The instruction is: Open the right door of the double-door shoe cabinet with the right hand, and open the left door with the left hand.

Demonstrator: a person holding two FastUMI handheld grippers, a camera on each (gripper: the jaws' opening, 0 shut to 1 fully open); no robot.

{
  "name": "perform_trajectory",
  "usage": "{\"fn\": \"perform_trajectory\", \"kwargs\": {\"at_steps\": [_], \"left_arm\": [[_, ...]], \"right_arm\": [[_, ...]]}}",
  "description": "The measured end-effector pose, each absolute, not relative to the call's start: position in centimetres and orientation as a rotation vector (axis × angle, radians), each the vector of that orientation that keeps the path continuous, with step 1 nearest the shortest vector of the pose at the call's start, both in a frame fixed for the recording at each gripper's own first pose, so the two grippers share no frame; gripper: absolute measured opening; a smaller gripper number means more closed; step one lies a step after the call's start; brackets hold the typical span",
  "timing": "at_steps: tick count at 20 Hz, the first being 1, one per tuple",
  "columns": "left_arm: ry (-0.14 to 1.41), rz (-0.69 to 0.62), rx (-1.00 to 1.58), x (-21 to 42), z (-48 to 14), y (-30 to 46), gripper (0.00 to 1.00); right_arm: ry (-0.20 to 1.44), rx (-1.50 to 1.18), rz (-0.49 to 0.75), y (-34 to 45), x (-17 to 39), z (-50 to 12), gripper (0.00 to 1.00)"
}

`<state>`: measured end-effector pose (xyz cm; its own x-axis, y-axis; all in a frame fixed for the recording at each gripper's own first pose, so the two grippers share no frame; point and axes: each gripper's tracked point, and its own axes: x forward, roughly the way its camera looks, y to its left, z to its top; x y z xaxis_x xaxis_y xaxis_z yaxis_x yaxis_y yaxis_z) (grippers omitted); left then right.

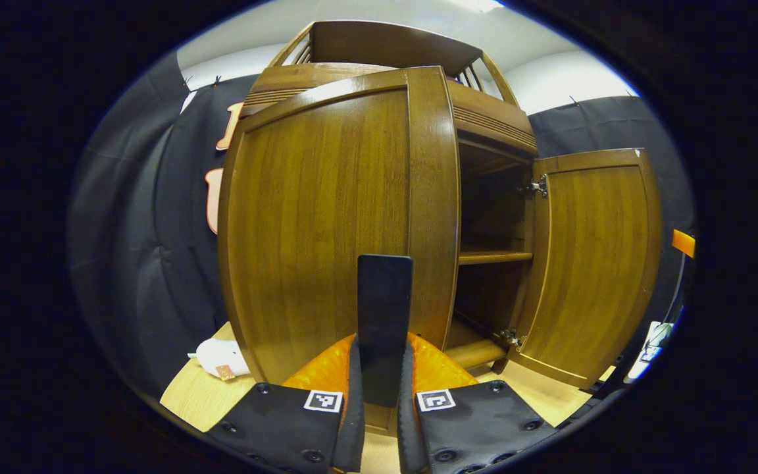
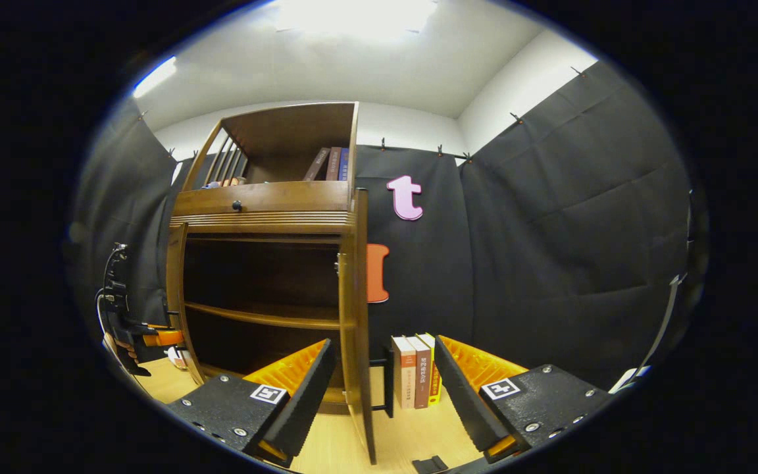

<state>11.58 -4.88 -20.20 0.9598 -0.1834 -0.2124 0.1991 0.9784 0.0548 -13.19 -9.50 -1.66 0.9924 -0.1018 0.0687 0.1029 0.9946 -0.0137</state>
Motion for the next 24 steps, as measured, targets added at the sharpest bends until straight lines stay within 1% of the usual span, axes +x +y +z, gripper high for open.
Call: {"fn": "perform_trajectory", "kwargs": {"at_steps": [4,9,10,11,12,13,14,15,16,18,19,20,21,23,24], "left_arm": [[0.202,-0.183,0.089,9.7,-19.7,-3.1,0.27],[0.204,-0.162,0.084,8.7,-19.1,-1.4,0.27],[0.202,-0.147,0.074,8.7,-19.4,-1.2,0.27],[0.202,-0.145,0.086,8.3,-19.3,-1.0,0.2],[0.197,-0.135,0.094,8.1,-19.2,-0.6,0.2],[0.197,-0.121,0.104,8.0,-19.1,-0.1,0.2],[0.195,-0.109,0.118,7.8,-19.0,0.4,0.18],[0.196,-0.096,0.126,7.6,-18.9,0.8,0.2],[0.195,-0.079,0.135,7.5,-18.8,1.5,0.18],[0.194,-0.053,0.144,6.5,-18.5,3.5,0.13],[0.192,-0.043,0.149,6.2,-18.3,4.2,0.13],[0.192,-0.033,0.152,6.0,-18.2,4.7,0.13],[0.193,-0.03,0.153,5.9,-18.2,5.2,0.12],[0.196,-0.038,0.148,5.6,-18.0,5.9,0.12],[0.197,-0.043,0.143,5.5,-17.8,6.1,0.12]], "right_arm": [[-0.053,-0.01,-0.047,-6.4,-12.7,-2.2,0.97],[-0.053,-0.002,0.02,-2.6,-12.0,-2.2,0.98],[-0.052,0.011,0.038,-1.9,-11.9,-2.3,0.97],[-0.049,0.022,0.054,-1.1,-11.9,-2.5,0.97],[-0.05,0.028,0.068,-0.5,-11.8,-2.5,0.97],[-0.051,0.026,0.076,0.0,-11.7,-2.7,0.92],[-0.051,0.022,0.082,0.4,-11.6,-2.8,0.92],[-0.052,0.019,0.088,0.9,-11.5,-2.8,0.92],[-0.05,0.016,0.092,1.3,-11.5,-3.0,0.98],[-0.043,0.015,0.104,2.2,-11.2,-3.2,0.98],[-0.043,0.015,0.107,2.5,-11.2,-3.2,0.92],[-0.043,0.016,0.111,3.0,-11.0,-3.1,0.92],[-0.045,0.017,0.115,3.3,-11.0,-3.1,0.98],[-0.047,0.016,0.122,4.3,-10.8,-3.2,0.98],[-0.044,0.015,0.126,4.7,-10.6,-3.4,0.92]]}}
